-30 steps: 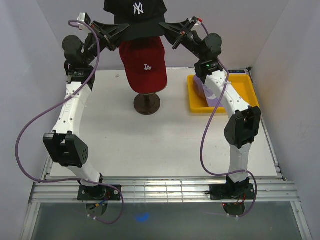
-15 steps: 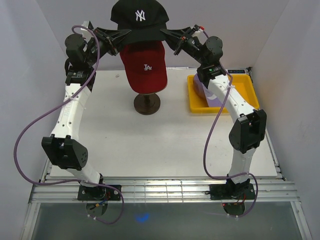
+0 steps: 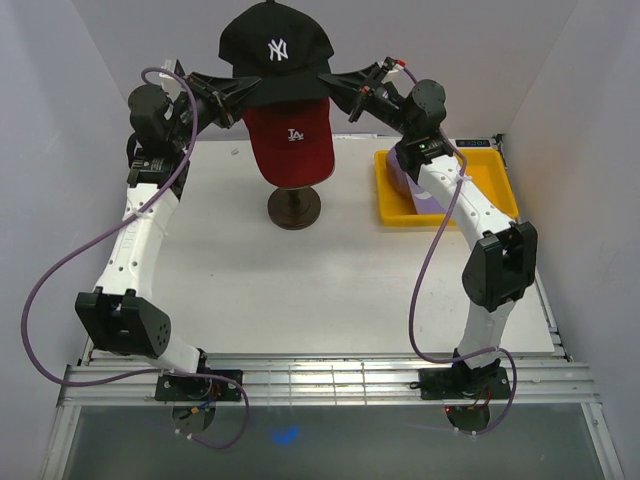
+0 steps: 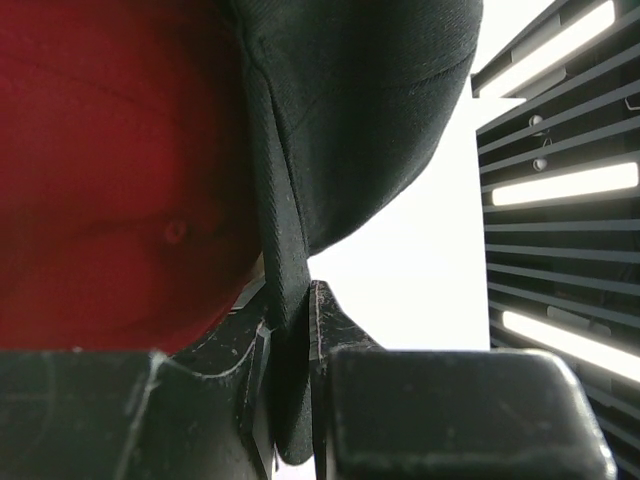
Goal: Stack the hats
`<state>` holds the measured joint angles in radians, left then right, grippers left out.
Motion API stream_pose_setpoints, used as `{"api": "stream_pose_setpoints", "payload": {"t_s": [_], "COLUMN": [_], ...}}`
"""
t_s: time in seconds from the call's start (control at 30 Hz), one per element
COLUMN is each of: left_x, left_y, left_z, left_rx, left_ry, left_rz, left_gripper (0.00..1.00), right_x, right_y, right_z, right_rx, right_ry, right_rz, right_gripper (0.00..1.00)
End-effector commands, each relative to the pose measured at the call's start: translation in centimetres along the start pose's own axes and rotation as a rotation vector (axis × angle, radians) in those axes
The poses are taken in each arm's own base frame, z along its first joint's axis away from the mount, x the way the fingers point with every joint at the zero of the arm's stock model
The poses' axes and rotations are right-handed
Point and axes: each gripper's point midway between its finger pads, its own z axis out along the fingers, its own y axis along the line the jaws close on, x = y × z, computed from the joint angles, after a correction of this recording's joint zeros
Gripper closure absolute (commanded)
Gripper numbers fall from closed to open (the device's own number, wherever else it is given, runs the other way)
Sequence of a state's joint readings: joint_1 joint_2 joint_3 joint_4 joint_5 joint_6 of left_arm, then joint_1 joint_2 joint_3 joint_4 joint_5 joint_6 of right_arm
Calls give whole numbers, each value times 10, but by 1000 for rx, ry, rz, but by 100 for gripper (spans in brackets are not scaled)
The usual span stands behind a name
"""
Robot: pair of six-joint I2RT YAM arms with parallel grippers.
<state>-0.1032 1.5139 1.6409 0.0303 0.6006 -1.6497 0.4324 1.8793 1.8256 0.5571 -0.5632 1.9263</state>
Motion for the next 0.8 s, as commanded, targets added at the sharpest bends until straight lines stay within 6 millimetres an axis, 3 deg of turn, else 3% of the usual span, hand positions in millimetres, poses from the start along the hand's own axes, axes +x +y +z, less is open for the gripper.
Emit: {"api": "stream_pose_setpoints", "payload": {"t_s": [0.0, 0.77], "left_x": [14, 39], "left_y": [-7, 22], "left_z": [-12, -30], "left_rx": [16, -11], "left_ry": [19, 126], "left_rz": [79, 204], "left_gripper": [100, 100], "right_x": [34, 37], "right_y": [34, 3], "right_z": [-13, -34], "right_rx": [-82, -24], "right_ry": [69, 117], "right_rz": [-125, -178], "right_gripper": [92, 92]}}
